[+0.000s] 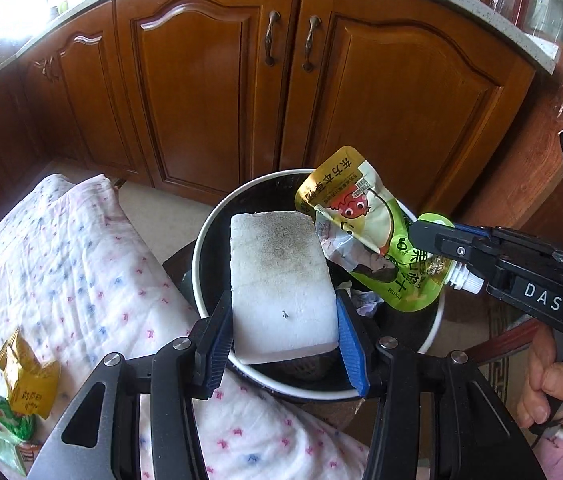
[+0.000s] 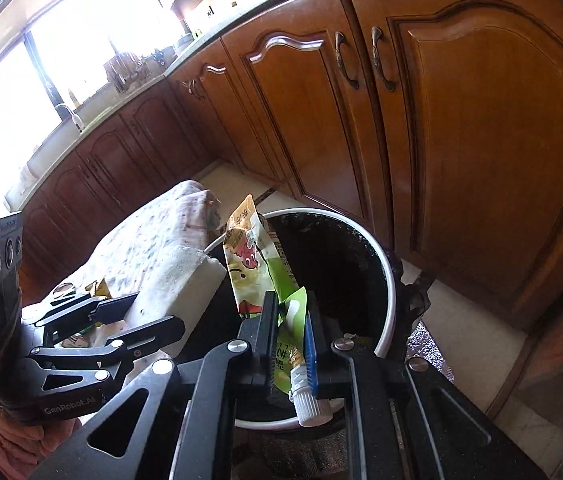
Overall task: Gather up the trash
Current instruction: 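Carry the sponge and pouch over the bin and open both tools, then move both open tools back over the table trash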
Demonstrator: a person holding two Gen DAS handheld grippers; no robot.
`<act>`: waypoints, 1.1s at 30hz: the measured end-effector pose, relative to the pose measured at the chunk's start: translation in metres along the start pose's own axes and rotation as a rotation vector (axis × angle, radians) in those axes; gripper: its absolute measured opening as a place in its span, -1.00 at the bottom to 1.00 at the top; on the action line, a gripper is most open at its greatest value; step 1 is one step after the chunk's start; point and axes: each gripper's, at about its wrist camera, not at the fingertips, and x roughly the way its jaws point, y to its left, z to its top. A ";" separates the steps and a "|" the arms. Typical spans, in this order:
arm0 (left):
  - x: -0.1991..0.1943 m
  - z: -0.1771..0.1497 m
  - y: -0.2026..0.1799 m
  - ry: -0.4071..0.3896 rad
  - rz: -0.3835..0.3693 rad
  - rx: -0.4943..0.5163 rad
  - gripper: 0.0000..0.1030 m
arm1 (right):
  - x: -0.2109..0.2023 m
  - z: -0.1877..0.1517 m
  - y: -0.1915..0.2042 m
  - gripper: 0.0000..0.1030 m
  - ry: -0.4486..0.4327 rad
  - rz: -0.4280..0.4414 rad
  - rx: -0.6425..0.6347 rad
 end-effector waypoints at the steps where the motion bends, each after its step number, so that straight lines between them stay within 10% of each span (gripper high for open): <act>1: 0.004 0.002 -0.001 0.007 0.000 0.004 -0.09 | 0.002 0.001 -0.001 -0.78 0.006 -0.004 0.000; 16: 0.020 0.006 -0.006 0.045 0.024 -0.031 0.03 | 0.019 0.012 -0.014 -0.65 0.046 -0.003 0.034; 33: -0.062 -0.104 0.039 -0.167 -0.021 -0.331 0.16 | -0.016 -0.041 0.009 0.62 -0.080 0.167 0.105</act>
